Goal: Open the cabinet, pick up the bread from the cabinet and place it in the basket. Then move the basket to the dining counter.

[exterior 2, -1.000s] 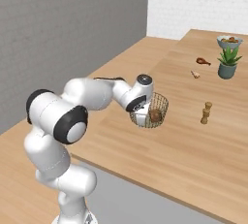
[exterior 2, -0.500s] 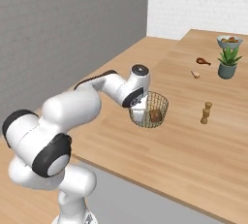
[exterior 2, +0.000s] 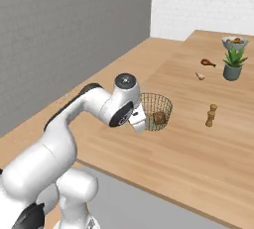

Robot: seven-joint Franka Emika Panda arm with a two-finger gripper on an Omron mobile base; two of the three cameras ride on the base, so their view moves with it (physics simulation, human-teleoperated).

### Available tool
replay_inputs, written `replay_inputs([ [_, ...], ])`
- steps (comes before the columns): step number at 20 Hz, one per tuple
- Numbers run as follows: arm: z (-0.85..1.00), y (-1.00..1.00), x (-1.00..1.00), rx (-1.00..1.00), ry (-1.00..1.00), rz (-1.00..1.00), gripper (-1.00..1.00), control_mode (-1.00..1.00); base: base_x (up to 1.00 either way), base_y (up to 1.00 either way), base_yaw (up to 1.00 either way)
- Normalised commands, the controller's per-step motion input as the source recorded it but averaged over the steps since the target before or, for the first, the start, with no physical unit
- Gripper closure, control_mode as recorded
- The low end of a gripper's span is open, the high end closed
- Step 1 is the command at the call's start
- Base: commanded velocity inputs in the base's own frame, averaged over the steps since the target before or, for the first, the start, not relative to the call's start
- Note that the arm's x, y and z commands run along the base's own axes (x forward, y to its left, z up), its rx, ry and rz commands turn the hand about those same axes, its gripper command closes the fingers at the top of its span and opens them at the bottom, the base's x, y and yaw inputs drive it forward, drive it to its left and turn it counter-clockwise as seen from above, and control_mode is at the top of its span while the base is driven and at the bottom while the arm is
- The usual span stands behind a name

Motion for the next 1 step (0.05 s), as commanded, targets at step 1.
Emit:
replay_inputs([
  [1,0.01,0.52,-1.00,-0.41,-0.21,0.42,-1.00,-1.00,0.00,0.00,0.00],
])
